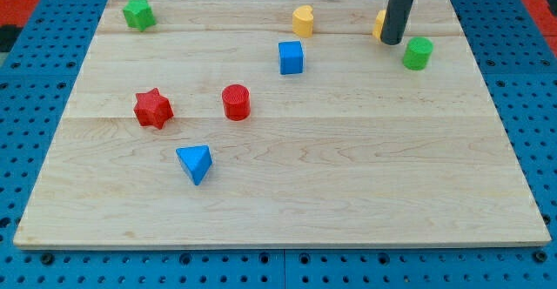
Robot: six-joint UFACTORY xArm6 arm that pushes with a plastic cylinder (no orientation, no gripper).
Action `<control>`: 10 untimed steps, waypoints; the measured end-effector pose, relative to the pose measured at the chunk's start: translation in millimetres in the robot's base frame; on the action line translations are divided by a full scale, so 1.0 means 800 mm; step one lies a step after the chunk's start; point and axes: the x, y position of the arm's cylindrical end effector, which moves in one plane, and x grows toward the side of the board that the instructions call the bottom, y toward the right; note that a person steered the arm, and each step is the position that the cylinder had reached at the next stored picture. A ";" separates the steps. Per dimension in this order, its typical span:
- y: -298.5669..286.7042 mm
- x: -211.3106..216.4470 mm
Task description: Move yellow hexagon towards top right
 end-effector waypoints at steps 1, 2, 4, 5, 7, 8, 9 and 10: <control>-0.001 -0.003; -0.001 -0.009; -0.029 0.007; -0.039 -0.016; -0.070 -0.054; -0.031 -0.076; -0.008 -0.075; -0.036 -0.073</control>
